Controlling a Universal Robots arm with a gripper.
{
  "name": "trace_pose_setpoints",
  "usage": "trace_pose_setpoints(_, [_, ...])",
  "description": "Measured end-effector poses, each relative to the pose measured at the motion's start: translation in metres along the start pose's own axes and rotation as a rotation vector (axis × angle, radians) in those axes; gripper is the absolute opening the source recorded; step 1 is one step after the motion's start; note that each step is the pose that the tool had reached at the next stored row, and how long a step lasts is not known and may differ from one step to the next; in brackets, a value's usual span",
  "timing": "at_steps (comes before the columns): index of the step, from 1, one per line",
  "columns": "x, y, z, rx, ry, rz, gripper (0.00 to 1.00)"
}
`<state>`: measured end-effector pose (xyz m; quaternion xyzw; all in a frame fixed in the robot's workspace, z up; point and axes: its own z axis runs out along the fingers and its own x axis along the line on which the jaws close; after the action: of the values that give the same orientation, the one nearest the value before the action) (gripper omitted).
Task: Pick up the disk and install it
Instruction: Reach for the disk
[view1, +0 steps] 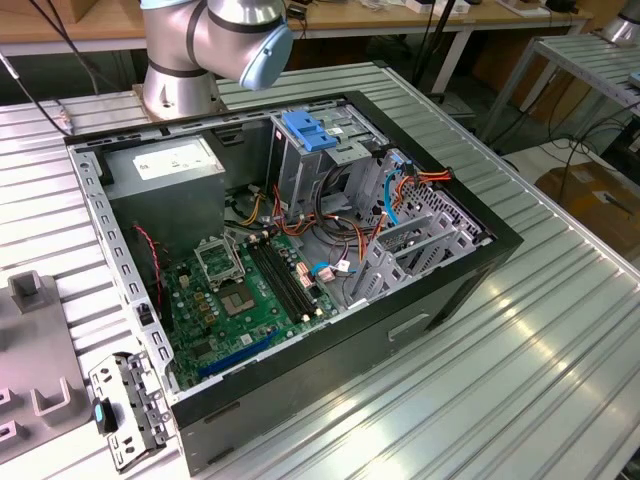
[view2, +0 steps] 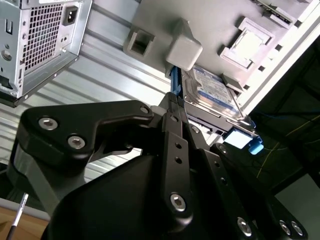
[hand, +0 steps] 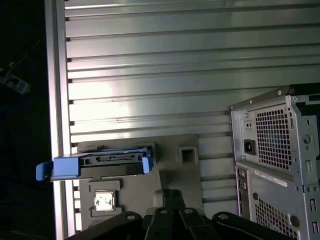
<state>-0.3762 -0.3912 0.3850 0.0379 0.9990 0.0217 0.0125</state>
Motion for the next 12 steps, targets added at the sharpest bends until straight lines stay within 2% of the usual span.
trace_pose_setpoints(2, [0.0023, 0.0002, 0.0001, 0.0, 0.0001, 0.0, 0.11])
trace_pose_setpoints(12, [0.003, 0.0001, 0.0001, 0.0001, 0.0003, 0.0, 0.11])
